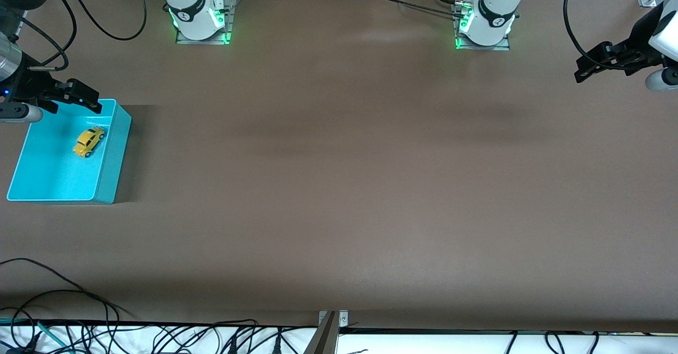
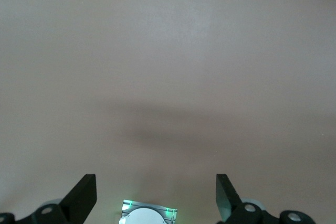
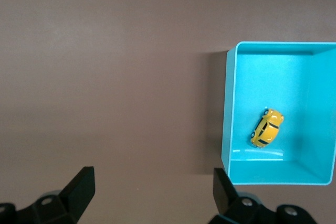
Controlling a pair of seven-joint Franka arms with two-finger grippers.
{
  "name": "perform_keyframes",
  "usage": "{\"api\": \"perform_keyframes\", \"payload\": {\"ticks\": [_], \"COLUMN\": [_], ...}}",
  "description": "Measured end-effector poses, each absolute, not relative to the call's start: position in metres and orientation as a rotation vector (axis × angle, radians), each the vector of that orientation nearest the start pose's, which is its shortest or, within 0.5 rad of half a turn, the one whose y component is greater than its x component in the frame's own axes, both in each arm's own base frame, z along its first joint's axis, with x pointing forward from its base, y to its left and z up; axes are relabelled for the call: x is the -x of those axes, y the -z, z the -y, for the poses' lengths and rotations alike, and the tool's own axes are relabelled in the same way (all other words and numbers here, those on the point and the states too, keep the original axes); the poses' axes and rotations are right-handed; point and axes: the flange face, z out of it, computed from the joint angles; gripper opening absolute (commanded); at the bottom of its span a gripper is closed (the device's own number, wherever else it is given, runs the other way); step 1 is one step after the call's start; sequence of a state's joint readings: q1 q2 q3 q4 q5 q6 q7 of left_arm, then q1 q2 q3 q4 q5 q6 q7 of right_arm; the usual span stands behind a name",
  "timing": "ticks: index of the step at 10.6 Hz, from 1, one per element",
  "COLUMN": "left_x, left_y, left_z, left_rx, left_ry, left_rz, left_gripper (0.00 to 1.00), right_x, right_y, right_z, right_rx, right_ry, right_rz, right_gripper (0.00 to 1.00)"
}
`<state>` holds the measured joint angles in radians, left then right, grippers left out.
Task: Wind up and store yellow beetle car
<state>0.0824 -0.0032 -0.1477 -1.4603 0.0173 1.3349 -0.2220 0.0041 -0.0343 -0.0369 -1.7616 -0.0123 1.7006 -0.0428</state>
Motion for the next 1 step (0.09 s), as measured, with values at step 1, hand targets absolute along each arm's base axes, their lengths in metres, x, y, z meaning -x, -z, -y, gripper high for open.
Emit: {"api": "perform_keyframes", "payload": {"ticks": [1], "left_x": [-0.5266], "left_y": [-0.6577], "left_z": [0.0328], "left_rx": [3.091], "left_ry": [-0.188], "left_rz": [0.246], "left_gripper": [1.00], "right_x": [-0.5474], "right_y": [-0.5675], "right_z": [0.0194], "right_rx": [3.151], "right_ry": [-0.059], "right_rz": [0.018], "right_gripper": [1.00]}}
